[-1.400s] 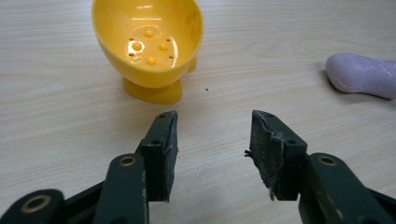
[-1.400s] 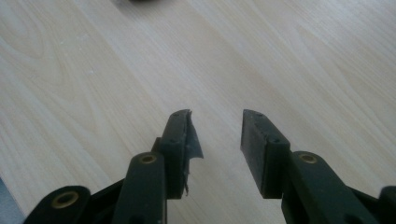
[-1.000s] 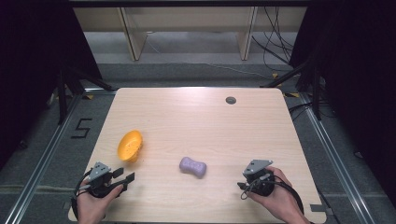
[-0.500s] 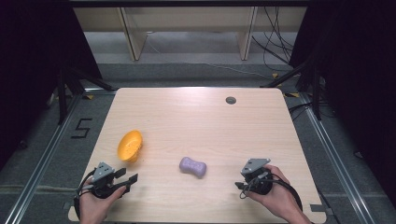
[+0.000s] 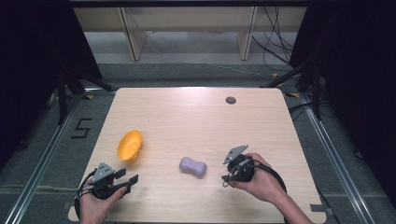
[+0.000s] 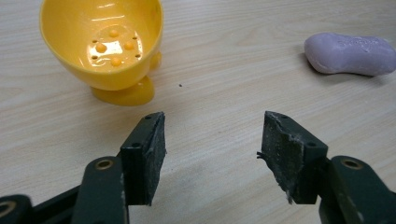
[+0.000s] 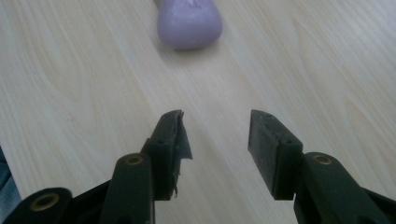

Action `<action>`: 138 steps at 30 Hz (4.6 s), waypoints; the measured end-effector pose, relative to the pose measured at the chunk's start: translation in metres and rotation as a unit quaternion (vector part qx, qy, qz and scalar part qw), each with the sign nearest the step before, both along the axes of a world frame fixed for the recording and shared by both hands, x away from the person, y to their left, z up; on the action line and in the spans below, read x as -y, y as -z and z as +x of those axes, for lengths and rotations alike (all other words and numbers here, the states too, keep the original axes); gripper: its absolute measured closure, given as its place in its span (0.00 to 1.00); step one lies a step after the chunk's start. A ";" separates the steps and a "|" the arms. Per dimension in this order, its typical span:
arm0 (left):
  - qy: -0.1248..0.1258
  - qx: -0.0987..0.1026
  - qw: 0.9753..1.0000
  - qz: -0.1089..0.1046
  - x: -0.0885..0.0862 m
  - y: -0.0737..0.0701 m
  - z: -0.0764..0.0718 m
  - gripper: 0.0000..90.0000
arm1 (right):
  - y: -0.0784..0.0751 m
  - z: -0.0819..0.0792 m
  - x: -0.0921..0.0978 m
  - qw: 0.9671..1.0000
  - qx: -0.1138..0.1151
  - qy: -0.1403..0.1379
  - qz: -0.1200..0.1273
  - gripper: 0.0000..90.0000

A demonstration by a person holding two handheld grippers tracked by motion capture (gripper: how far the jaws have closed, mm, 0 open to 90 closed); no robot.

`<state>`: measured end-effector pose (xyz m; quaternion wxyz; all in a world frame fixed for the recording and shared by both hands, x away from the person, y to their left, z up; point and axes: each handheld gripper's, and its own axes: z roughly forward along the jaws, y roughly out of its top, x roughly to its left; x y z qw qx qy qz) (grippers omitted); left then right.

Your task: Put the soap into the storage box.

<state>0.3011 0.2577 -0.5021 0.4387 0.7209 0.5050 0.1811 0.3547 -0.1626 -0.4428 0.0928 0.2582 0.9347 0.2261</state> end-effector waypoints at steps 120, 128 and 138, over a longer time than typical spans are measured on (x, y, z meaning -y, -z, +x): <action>0.464 -0.124 0.810 0.337 0.213 -0.029 0.126 0.40 | 0.018 -0.025 0.054 0.997 -0.041 0.057 0.043 0.53; 0.482 -0.123 0.800 0.336 0.219 -0.025 0.126 0.35 | 0.017 -0.027 0.054 0.996 -0.053 0.065 0.042 0.53; 0.483 -0.126 0.795 0.345 0.224 -0.022 0.125 0.42 | 0.018 -0.027 0.053 0.996 -0.053 0.065 0.044 0.52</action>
